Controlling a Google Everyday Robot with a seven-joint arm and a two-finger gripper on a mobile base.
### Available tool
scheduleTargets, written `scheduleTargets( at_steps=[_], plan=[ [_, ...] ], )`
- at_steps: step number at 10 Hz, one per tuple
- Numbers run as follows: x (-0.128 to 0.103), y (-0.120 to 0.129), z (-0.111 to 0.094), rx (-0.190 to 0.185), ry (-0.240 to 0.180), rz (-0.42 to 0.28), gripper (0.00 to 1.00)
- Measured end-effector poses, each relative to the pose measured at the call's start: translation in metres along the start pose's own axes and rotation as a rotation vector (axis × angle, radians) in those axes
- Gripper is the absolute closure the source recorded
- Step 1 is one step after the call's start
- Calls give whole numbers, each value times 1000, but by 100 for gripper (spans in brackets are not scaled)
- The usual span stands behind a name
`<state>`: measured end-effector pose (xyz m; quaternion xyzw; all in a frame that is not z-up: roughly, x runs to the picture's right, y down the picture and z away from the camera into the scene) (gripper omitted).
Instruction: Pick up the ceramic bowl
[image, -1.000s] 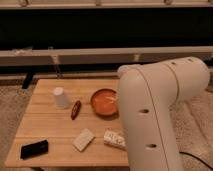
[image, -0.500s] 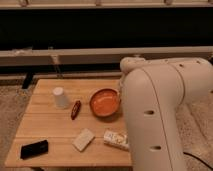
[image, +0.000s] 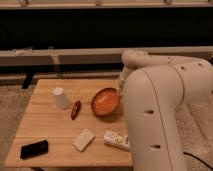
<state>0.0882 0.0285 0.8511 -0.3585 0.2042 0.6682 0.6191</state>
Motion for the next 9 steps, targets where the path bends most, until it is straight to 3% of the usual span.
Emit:
scheduleTargets(
  at_steps=[4, 7, 9],
  plan=[
    [-7, 11, -12, -51, 40, -24, 90],
    [-12, 33, -17, -97, 84, -66, 90],
    [-12, 36, -23, -107, 84, -73, 90]
  ],
)
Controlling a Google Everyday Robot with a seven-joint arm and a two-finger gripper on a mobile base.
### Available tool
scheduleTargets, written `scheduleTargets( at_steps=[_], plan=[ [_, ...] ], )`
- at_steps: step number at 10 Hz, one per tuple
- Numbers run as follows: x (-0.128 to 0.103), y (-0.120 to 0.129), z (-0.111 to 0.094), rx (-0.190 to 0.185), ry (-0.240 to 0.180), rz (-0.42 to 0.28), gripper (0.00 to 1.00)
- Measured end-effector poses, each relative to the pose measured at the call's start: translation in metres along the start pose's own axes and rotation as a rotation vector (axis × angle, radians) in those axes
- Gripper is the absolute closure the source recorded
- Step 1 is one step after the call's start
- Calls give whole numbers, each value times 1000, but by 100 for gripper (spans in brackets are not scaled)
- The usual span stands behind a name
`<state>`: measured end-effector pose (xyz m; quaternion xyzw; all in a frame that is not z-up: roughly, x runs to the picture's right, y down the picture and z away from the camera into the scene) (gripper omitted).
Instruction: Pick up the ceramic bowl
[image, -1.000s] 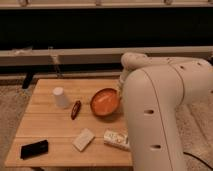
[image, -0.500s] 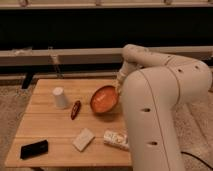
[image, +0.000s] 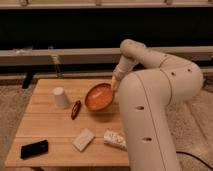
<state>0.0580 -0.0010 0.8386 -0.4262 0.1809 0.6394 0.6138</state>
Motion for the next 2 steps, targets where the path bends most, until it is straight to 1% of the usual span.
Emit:
scheduleTargets(
  at_steps=[2],
  plan=[
    [2, 1, -2, -2, 3, -3, 90]
  ],
)
